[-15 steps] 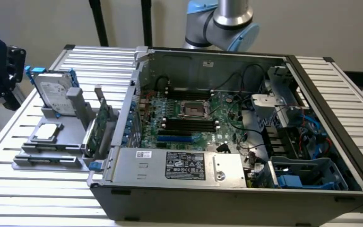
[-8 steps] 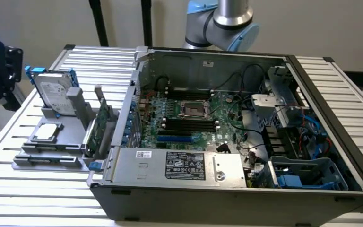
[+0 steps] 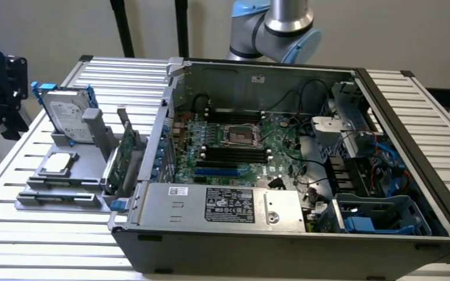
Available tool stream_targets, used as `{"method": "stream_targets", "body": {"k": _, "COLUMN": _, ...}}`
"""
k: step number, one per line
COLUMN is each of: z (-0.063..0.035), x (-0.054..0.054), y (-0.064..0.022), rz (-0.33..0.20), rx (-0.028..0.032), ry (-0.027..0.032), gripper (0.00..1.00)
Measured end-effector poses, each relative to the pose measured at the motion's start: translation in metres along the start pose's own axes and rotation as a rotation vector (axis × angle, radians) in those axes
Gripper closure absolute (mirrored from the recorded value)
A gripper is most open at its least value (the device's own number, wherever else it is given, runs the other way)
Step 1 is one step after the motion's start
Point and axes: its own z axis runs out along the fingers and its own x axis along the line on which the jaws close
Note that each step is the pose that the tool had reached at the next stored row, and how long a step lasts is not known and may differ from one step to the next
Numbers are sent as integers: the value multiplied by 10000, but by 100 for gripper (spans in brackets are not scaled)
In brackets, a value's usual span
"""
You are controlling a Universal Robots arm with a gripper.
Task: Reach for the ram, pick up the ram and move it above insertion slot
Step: 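Pick up the ram and move it above insertion slot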
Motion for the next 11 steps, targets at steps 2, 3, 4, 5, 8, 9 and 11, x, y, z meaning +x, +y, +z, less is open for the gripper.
{"method": "stream_targets", "body": {"k": 2, "z": 23, "x": 0, "y": -2, "rz": -1, "rx": 9, "ry": -12, "gripper": 64}}
{"method": "stream_targets", "body": {"k": 3, "z": 42, "x": 0, "y": -3, "rz": -2, "rx": 14, "ry": -13, "gripper": 64}}
{"method": "stream_targets", "body": {"k": 4, "z": 59, "x": 1, "y": -4, "rz": -3, "rx": 13, "ry": -12, "gripper": 58}}
{"method": "stream_targets", "body": {"k": 5, "z": 78, "x": 1, "y": -4, "rz": -3, "rx": 14, "ry": -12, "gripper": 58}}
{"method": "stream_targets", "body": {"k": 8, "z": 132, "x": 0, "y": -6, "rz": -3, "rx": 15, "ry": -12, "gripper": 58}}
{"method": "stream_targets", "body": {"k": 9, "z": 150, "x": 0, "y": -7, "rz": -2, "rx": 14, "ry": -11, "gripper": 58}}
{"method": "stream_targets", "body": {"k": 11, "z": 186, "x": 0, "y": -8, "rz": -3, "rx": 15, "ry": -12, "gripper": 58}}
